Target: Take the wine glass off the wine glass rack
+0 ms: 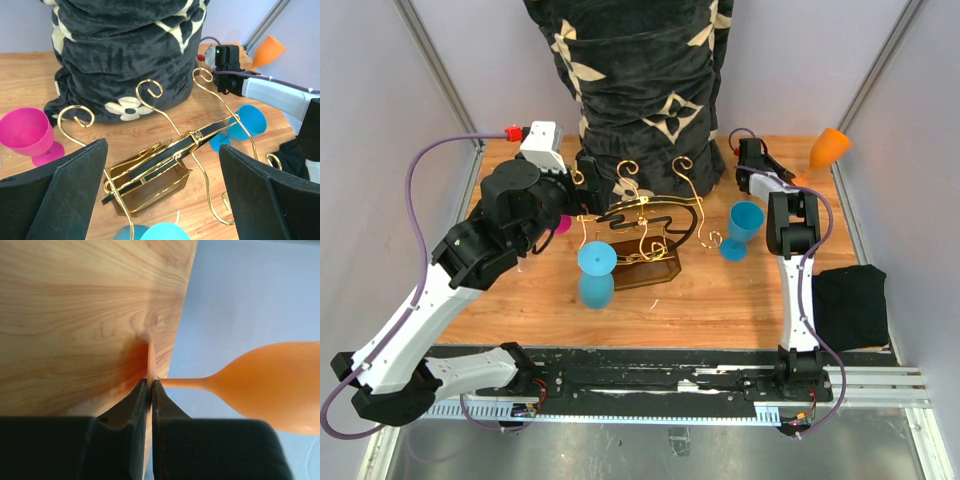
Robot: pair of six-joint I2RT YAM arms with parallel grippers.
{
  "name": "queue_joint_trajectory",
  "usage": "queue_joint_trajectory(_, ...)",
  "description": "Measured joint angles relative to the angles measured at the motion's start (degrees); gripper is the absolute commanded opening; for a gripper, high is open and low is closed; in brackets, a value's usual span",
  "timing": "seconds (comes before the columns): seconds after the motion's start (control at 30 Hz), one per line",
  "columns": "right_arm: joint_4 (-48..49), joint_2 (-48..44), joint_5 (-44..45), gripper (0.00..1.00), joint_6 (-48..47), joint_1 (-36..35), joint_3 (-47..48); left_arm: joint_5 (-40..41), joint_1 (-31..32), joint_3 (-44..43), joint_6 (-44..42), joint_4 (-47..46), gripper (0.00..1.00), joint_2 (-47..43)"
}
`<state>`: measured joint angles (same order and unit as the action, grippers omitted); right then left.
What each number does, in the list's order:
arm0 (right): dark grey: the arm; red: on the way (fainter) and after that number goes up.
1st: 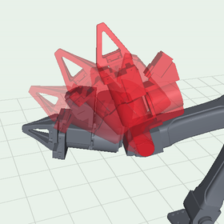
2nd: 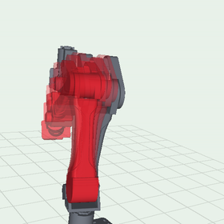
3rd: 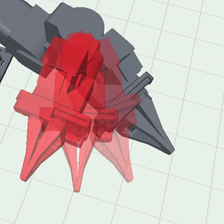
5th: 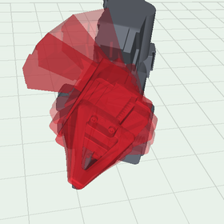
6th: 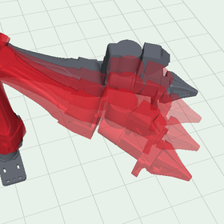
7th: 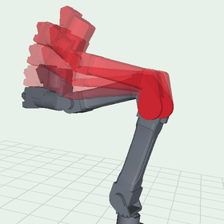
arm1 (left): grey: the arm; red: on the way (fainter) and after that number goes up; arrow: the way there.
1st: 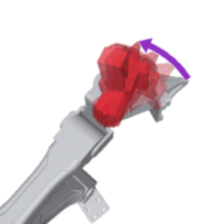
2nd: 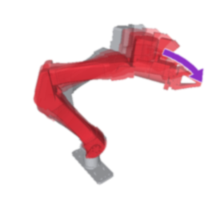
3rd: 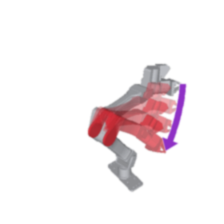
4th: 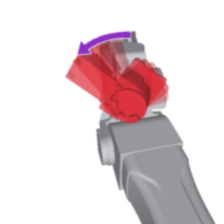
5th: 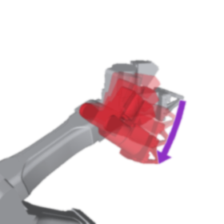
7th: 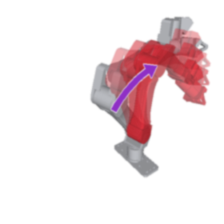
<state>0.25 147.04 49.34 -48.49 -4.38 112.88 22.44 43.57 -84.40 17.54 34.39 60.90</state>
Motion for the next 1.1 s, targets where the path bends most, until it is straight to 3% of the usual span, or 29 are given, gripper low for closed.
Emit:
queue_joint_trajectory(0.1,1.09,1.25,1.03,0.13,-0.66,-0.17,0.0,0.0,0.0,-0.63,-0.33,0.0,1.0,0.44)
queue_joint_trajectory(0.3,1.6,3.21,2.91,0.17,-1.33,-0.33,0.39,0.0,0.0,-1.38,-0.59,0.39,1.0,1.66)
queue_joint_trajectory(0.43,-0.35,3.19,2.97,0.44,-0.33,-0.66,1.14,0.0,0.0,-2.29,-0.79,0.57,1.0,3.23)
queue_joint_trajectory(0.6,-5.66,1.09,1.88,0.59,3.34,-1.42,2.36,0.04,0.0,-3.06,-1.09,0.9,1.0,4.68)
queue_joint_trajectory(0.83,-16.39,-6.36,-11.13,0.68,14.29,-3.56,0.33,0.44,0.0,-3.06,-1.25,0.9,1.0,5.95)
queue_joint_trajectory(1.1,-26.47,-16.17,-26.82,0.7,27.58,-4.98,0.26,5.7,-0.24,-4.24,-1.07,3.32,0.96,6.32)
